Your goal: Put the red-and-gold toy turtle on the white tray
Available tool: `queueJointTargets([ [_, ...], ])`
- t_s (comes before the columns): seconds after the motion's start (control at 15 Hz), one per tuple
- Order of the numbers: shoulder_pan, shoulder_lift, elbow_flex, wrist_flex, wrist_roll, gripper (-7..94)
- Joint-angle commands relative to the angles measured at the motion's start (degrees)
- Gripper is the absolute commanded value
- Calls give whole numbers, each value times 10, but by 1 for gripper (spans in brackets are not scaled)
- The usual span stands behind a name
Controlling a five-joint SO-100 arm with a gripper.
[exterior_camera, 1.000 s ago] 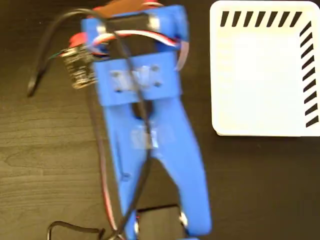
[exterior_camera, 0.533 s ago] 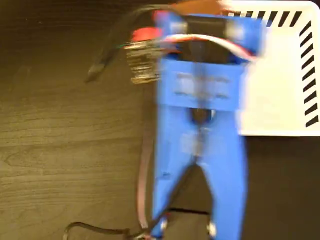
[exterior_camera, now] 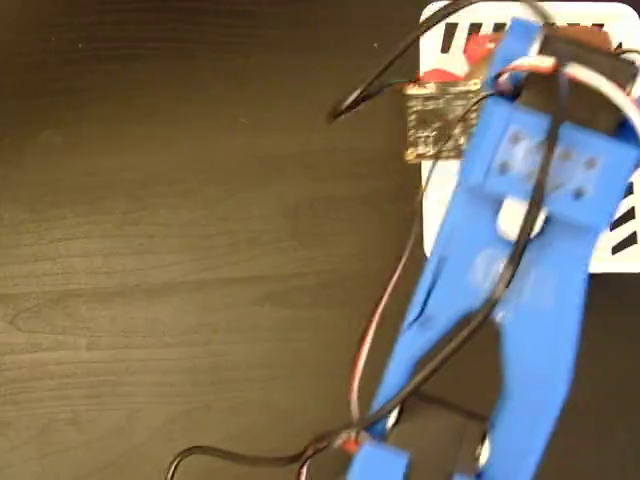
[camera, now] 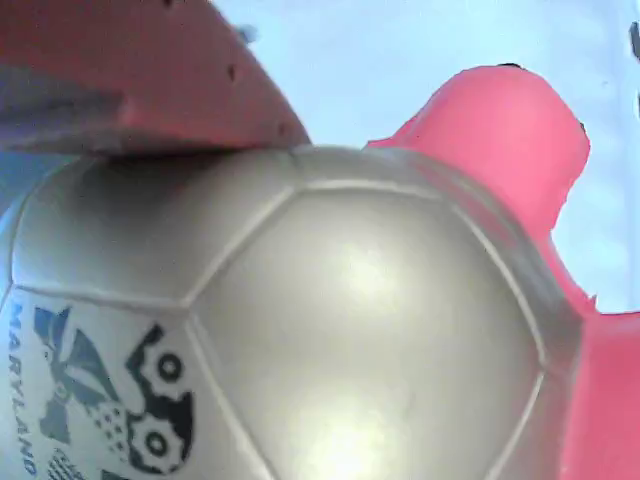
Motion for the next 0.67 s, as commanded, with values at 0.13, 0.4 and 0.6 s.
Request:
queueJointTargets([
  [0.13, -1, -50, -40, -29, 91, 0],
  [0.4, 4, -87, -68, -45, 103, 0],
  [0.6, 18, -103, -74, -54, 105, 0],
])
